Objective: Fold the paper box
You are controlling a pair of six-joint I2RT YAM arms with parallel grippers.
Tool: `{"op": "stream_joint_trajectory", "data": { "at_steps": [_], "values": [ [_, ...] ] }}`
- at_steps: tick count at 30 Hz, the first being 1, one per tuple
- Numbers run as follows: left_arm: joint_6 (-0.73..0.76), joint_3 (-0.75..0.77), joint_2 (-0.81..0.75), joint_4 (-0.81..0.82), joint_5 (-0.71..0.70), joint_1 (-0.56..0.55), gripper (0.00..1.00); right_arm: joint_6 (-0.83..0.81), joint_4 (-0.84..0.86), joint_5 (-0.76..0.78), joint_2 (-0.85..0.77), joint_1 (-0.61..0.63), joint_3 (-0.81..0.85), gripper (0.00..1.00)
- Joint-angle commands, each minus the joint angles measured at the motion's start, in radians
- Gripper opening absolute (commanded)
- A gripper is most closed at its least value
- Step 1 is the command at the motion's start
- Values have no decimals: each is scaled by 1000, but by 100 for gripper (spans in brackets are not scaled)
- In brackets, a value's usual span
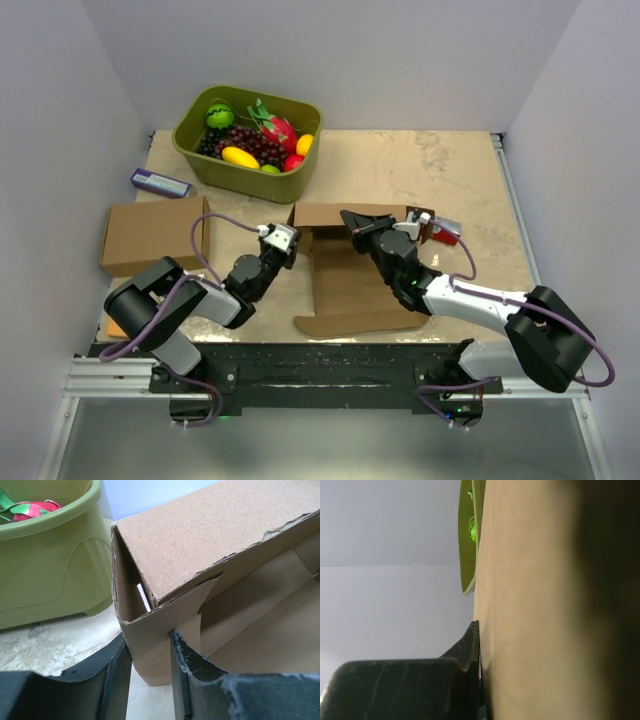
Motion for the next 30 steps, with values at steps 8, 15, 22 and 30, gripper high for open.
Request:
{"op": "stream_joint_trajectory", "data": {
  "at_steps": [8,15,22,30],
  "values": [
    [-106,31,-65,131,415,178,67,-55,-191,-152,9,56,-15,0],
    [-98,84,-48,73,490,210,71,-60,-185,-172,33,56,-1,0],
    [-101,131,-20,51,545,215,55,-69,-185,-190,55,56,6,0],
    [-114,133,-39,-50,470,215,37,-141,-243,-132,3,54,20,16]
  ]
}}
